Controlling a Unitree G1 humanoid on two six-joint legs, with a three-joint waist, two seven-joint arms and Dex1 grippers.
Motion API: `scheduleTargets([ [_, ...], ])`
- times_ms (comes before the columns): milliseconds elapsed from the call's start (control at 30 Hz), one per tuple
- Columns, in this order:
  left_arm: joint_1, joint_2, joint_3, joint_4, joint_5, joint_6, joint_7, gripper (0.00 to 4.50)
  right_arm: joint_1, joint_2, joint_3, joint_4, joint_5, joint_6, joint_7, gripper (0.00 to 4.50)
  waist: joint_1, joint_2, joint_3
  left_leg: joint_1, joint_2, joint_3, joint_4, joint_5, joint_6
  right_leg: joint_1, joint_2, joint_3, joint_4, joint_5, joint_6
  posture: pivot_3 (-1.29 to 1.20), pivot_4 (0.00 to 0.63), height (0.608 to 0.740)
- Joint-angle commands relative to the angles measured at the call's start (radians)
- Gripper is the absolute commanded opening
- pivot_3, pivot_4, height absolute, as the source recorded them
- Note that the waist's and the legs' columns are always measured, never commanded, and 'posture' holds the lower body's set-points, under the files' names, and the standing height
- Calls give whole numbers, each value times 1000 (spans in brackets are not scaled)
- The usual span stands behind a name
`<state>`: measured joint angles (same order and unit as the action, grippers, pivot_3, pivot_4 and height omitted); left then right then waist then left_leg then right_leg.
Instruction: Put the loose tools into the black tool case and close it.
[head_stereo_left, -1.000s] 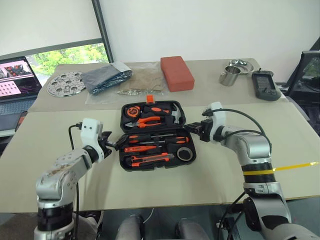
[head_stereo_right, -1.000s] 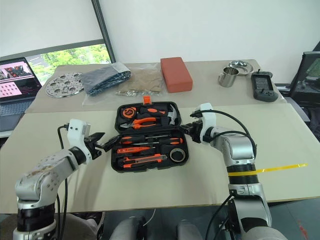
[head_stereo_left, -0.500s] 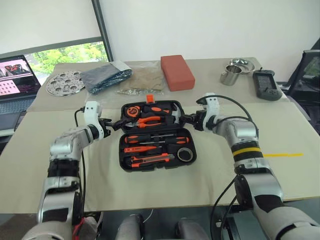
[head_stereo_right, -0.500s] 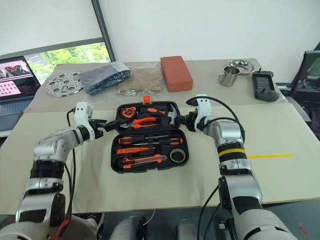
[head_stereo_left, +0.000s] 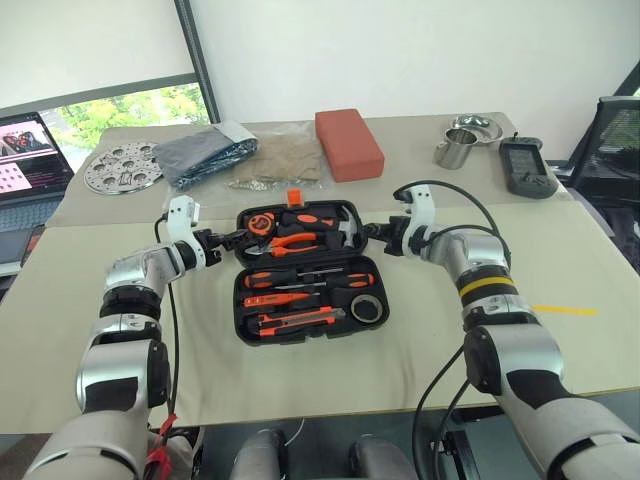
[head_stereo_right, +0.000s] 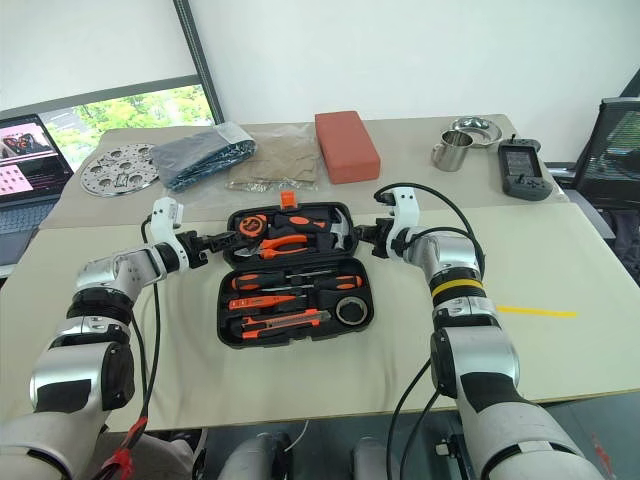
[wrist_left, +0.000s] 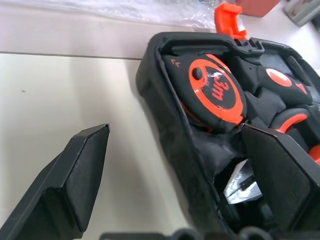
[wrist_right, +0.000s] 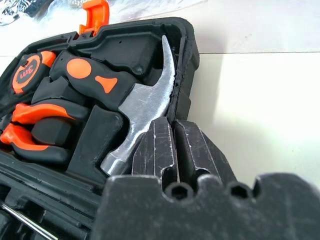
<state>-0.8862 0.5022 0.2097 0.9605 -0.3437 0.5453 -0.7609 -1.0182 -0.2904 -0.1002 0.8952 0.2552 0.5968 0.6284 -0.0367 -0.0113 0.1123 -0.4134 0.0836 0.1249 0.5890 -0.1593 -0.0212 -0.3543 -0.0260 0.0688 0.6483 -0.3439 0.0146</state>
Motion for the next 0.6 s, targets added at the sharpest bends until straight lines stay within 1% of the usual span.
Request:
scheduleTargets([
  [33, -31, 3, 3, 22, 16, -38, -12, 4500, -24, 5, 4, -9, -8, -20, 15, 49, -1, 0, 0, 0, 0, 0, 0, 0, 0, 0, 0, 0, 0, 0, 0, 0, 150, 740],
  [267, -56, -17, 20, 70, 31, -74, 26, 4500, -12, 7, 13, -44, -11, -6, 17, 49, -2, 0, 0, 0, 0, 0, 0, 0, 0, 0, 0, 0, 1, 0, 0, 0, 150, 740],
  [300, -59, -18, 23, 76, 32, -77, 34, 3963, -11, 7, 12, -48, -11, -5, 16, 0, -2, 0, 0, 0, 0, 0, 0, 0, 0, 0, 0, 0, 1, 0, 0, 0, 150, 740],
  [333, -60, -19, 22, 79, 34, -80, 35, 3720, -10, 7, 11, -52, -11, -3, 14, 0, -2, 0, 0, 0, 0, 0, 0, 0, 0, 0, 0, 0, 1, 0, 0, 0, 150, 740],
  [433, -62, -20, 20, 83, 37, -86, 28, 2546, -6, 5, 7, -60, -11, 0, 11, 0, -2, 0, 0, 0, 0, 0, 0, 0, 0, 0, 0, 0, 1, 0, 0, 0, 150, 740],
  [467, -59, -20, 15, 79, 41, -94, 19, 2359, -4, 5, 6, -63, -10, 1, 10, 0, -3, 0, 0, 0, 0, 0, 0, 0, 0, 0, 0, 0, 1, 0, 0, 0, 150, 740],
  [500, -55, -21, 9, 71, 45, -105, 6, 1845, 0, 4, 4, -70, -8, 4, 8, 0, -3, 0, 0, 0, 0, 0, 0, 0, -1, 0, 0, 0, 1, 0, 0, 0, 150, 740],
  [533, -53, -22, 4, 57, 42, -99, -17, 1627, 5, 3, -1, -82, -3, 9, 4, 0, -2, 0, 0, 0, 0, 1, 0, 0, -1, 0, 0, 0, 1, 0, 0, 0, 150, 740],
  [567, -51, -23, -3, 41, 39, -92, -44, 1277, 12, 3, -8, -97, 3, 15, -2, 0, -2, 0, 0, 0, 0, 1, 0, 1, -1, 0, 0, 0, 1, 0, 0, 0, 150, 740],
  [600, -50, -24, -7, 31, 37, -87, -63, 1070, 18, 3, -12, -107, 6, 19, -6, 0, -2, 0, 0, 0, 0, 1, 0, 1, -1, 0, 0, 0, 1, 0, 0, 0, 150, 740],
])
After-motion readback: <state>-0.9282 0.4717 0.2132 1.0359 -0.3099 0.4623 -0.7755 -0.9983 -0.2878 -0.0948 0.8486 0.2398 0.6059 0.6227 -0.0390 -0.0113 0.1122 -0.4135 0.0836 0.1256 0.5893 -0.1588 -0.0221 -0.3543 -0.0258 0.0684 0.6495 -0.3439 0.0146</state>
